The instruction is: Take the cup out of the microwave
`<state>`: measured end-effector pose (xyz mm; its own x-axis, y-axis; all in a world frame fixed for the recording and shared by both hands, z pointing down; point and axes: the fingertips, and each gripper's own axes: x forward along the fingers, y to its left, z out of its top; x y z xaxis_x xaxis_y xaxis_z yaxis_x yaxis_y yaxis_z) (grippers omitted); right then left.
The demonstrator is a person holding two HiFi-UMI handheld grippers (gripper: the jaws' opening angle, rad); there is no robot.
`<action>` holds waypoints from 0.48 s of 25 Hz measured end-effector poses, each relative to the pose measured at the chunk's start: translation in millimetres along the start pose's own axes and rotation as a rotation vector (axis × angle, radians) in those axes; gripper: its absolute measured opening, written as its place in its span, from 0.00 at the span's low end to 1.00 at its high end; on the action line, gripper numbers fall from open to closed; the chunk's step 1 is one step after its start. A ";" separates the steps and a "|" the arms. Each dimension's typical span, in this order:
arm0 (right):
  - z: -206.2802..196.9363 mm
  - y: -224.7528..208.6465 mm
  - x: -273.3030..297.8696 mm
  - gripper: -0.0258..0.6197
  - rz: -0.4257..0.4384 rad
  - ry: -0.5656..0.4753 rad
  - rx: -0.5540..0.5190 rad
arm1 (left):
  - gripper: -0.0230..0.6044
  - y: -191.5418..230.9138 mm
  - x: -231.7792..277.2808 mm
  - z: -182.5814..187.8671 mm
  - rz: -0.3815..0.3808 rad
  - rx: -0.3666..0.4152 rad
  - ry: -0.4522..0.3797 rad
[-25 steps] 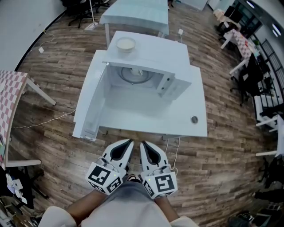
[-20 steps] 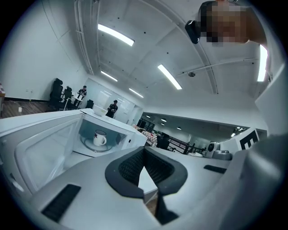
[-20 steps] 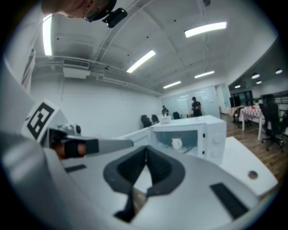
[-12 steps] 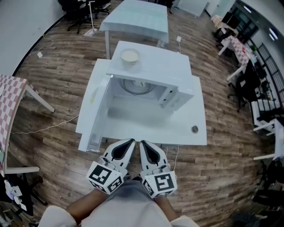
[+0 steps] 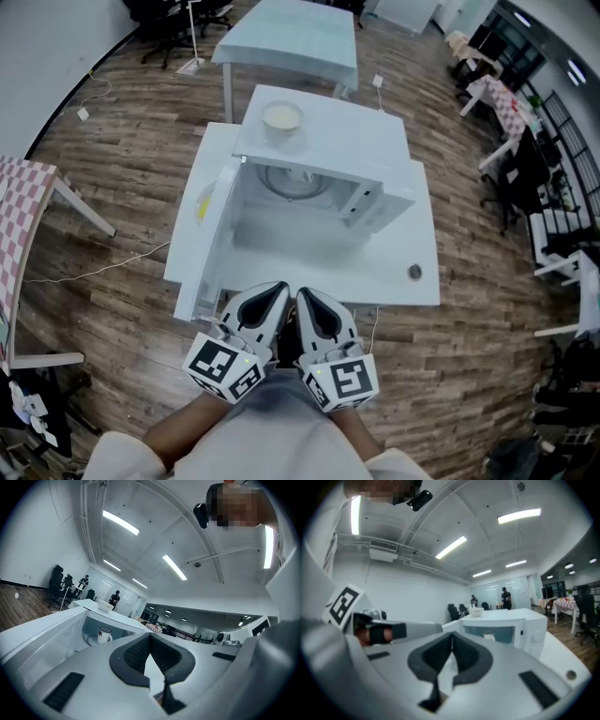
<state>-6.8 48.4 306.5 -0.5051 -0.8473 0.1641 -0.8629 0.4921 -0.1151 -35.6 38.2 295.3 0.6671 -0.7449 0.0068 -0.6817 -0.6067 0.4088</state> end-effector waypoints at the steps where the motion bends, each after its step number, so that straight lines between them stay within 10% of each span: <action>1: 1.1 0.2 0.8 0.07 0.005 -0.005 0.004 | 0.06 1.1 0.7 0.1 0.001 -0.003 0.000; 12: 6.7 -21.3 20.1 0.08 0.016 -0.023 0.024 | 0.06 15.7 26.1 1.3 0.021 -0.001 0.010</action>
<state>1.6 19.6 305.7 -0.5178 -0.8440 0.1400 -0.8541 0.5007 -0.1408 -29.3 8.9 300.8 0.6554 -0.7549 0.0245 -0.6953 -0.5904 0.4098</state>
